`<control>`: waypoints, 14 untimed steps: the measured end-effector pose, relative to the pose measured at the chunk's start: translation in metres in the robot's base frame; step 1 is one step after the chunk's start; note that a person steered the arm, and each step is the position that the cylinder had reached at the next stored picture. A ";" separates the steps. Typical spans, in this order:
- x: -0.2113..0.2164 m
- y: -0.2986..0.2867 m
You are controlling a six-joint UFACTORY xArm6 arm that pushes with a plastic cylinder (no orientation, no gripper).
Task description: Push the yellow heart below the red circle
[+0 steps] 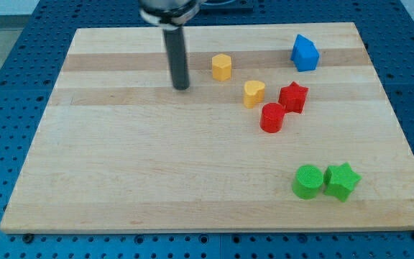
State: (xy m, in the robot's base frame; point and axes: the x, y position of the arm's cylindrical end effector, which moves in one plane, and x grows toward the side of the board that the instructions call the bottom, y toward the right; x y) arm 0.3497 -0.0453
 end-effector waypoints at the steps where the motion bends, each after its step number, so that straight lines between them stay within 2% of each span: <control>1: -0.006 0.068; 2: -0.006 0.134; 3: 0.005 0.150; 5: 0.068 0.101; 6: 0.069 0.096; 7: 0.096 0.072; 8: 0.095 0.068; 9: 0.065 0.063; 11: 0.044 0.009; 12: 0.067 -0.033; 13: 0.073 -0.045; 14: 0.063 -0.086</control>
State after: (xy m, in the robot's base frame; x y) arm 0.4124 -0.1313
